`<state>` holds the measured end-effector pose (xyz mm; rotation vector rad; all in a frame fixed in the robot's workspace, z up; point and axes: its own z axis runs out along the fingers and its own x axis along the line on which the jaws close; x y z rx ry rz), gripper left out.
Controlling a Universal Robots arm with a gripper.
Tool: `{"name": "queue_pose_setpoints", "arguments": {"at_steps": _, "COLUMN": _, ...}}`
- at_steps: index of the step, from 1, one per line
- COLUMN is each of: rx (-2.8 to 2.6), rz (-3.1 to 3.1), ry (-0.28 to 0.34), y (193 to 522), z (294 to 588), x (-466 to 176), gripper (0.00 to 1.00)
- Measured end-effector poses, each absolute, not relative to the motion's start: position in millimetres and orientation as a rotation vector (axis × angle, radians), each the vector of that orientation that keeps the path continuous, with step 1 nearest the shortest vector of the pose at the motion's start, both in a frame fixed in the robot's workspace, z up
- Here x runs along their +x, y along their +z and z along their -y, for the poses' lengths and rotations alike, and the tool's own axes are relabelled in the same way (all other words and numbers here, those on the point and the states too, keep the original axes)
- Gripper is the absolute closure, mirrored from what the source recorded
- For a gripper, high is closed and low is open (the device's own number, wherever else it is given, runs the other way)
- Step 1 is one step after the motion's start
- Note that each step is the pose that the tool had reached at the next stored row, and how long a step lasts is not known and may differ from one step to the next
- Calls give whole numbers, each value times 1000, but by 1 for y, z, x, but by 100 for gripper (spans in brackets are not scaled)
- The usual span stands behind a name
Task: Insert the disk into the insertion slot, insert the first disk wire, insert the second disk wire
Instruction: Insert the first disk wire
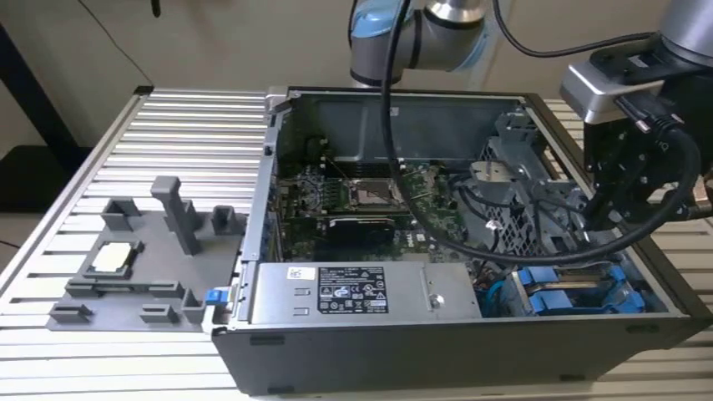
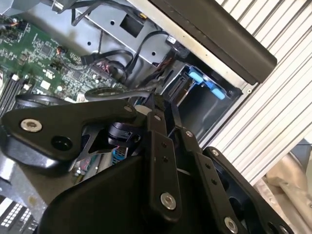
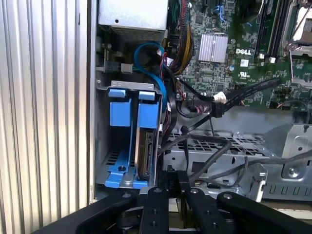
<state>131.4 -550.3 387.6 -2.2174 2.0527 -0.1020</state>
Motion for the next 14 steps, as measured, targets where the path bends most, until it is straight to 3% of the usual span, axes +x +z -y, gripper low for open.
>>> {"name": "queue_pose_setpoints", "arguments": {"at_steps": 9, "rx": -2278, "rz": -2114, "ry": 32, "y": 387, "z": 552, "x": 153, "gripper": 81}}
{"name": "queue_pose_setpoints", "arguments": {"at_steps": 14, "rx": -2287, "rz": -2123, "ry": 56, "y": 387, "z": 552, "x": 159, "gripper": 81}}
